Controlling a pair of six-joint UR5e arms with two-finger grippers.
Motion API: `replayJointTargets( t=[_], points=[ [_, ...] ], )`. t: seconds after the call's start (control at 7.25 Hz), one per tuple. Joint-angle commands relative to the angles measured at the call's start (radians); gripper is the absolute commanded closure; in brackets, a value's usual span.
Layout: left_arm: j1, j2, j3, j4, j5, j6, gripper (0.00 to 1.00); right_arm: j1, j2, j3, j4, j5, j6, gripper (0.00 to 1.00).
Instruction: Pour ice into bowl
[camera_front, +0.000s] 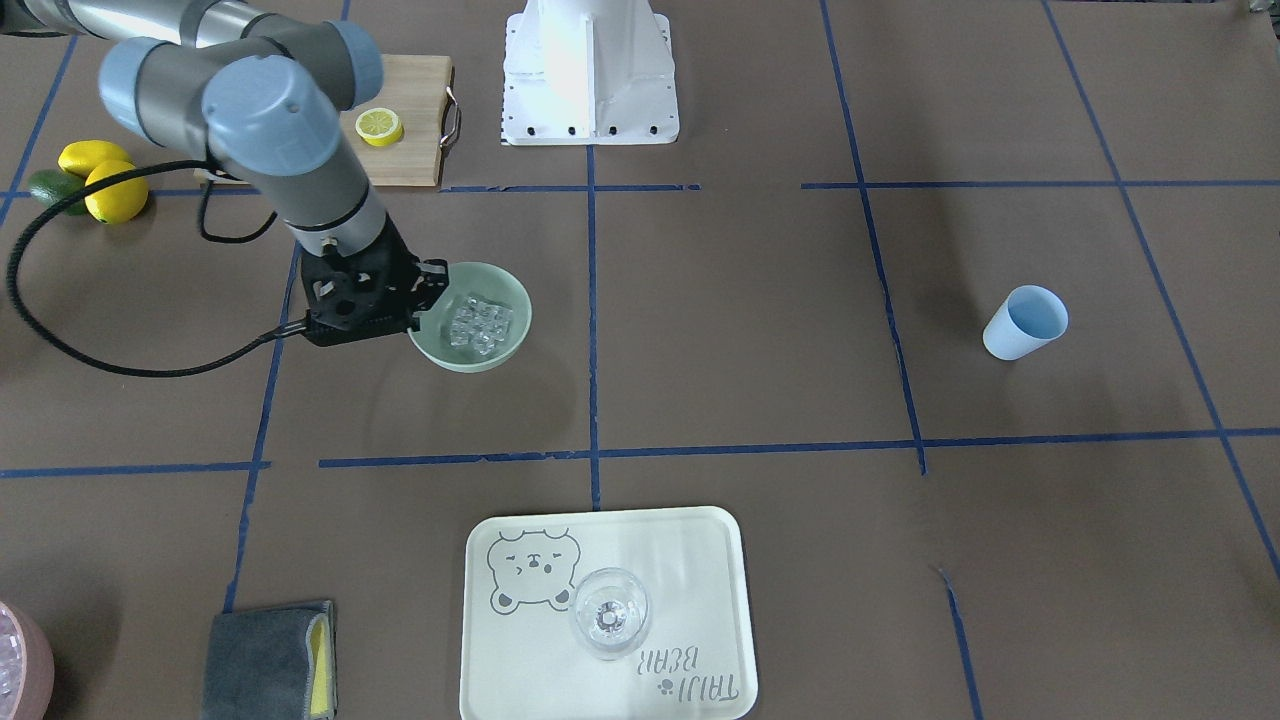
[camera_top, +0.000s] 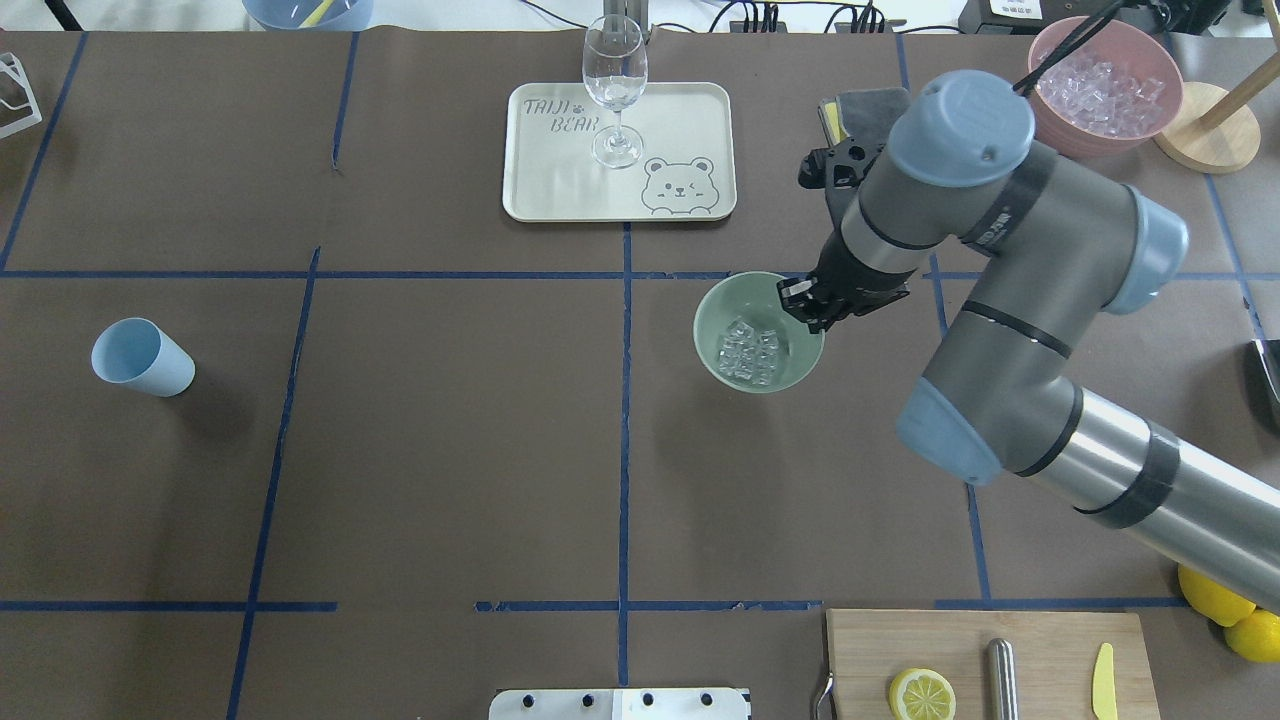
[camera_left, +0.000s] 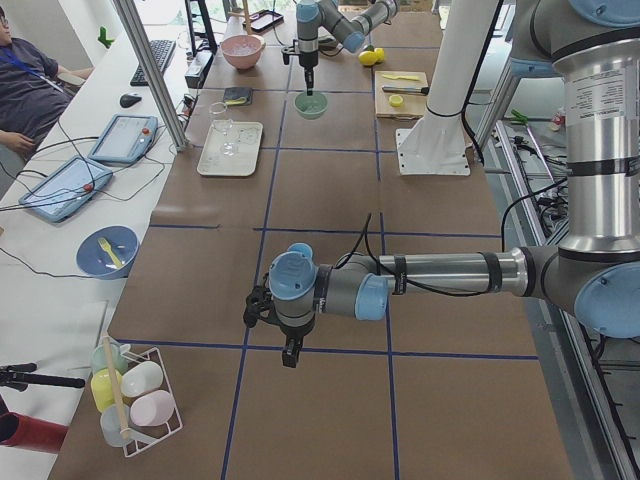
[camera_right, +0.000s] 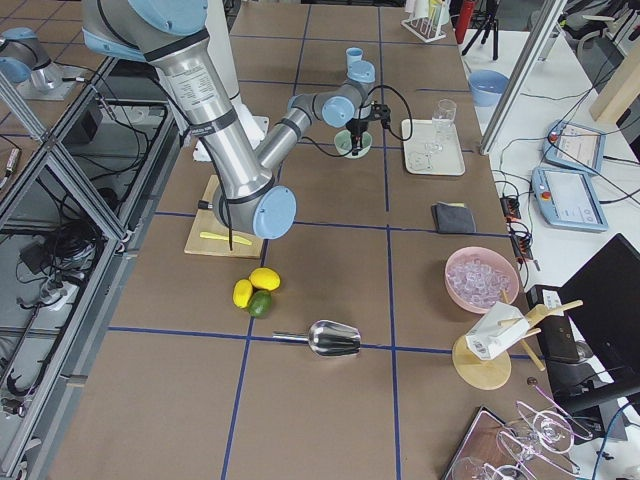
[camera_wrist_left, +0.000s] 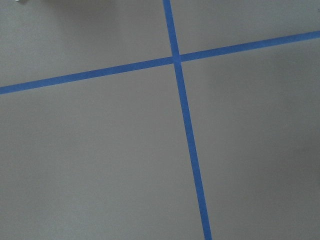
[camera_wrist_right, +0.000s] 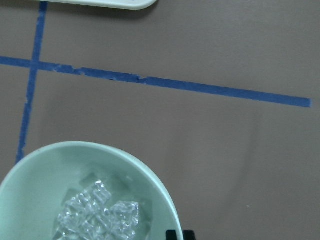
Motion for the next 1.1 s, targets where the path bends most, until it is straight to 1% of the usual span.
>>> replayJointTargets(
  t=[0.0, 0.14, 0.28, 0.41, 0.55, 0.69, 0.97],
  points=[
    [0.0, 0.001, 0.0, -0.001, 0.0, 0.0, 0.0, 0.085, -0.164, 0.02, 0.113, 0.047, -0.048, 1.0],
    [0.0, 0.003, 0.0, -0.014, 0.0, 0.0, 0.0, 0.134, -0.256, 0.017, 0.208, 0.094, -0.069, 1.0],
    [0.0, 0.004, 0.006, -0.03, 0.0, -0.002, 0.0, 0.171, -0.331, 0.014, 0.261, 0.164, -0.125, 1.0],
    [0.0, 0.004, 0.014, -0.047, 0.0, -0.005, 0.0, 0.197, -0.394, 0.008, 0.289, 0.168, -0.211, 1.0],
    [0.0, 0.004, 0.029, -0.076, 0.0, -0.006, 0.0, 0.208, -0.409, -0.003, 0.292, 0.168, -0.225, 1.0],
    [0.0, 0.004, 0.05, -0.107, 0.0, -0.006, 0.0, 0.208, -0.409, -0.036, 0.293, 0.169, -0.226, 1.0],
    [0.0, 0.003, 0.124, -0.206, 0.0, -0.008, 0.0, 0.208, -0.406, -0.076, 0.3, 0.168, -0.229, 1.0]
  ],
)
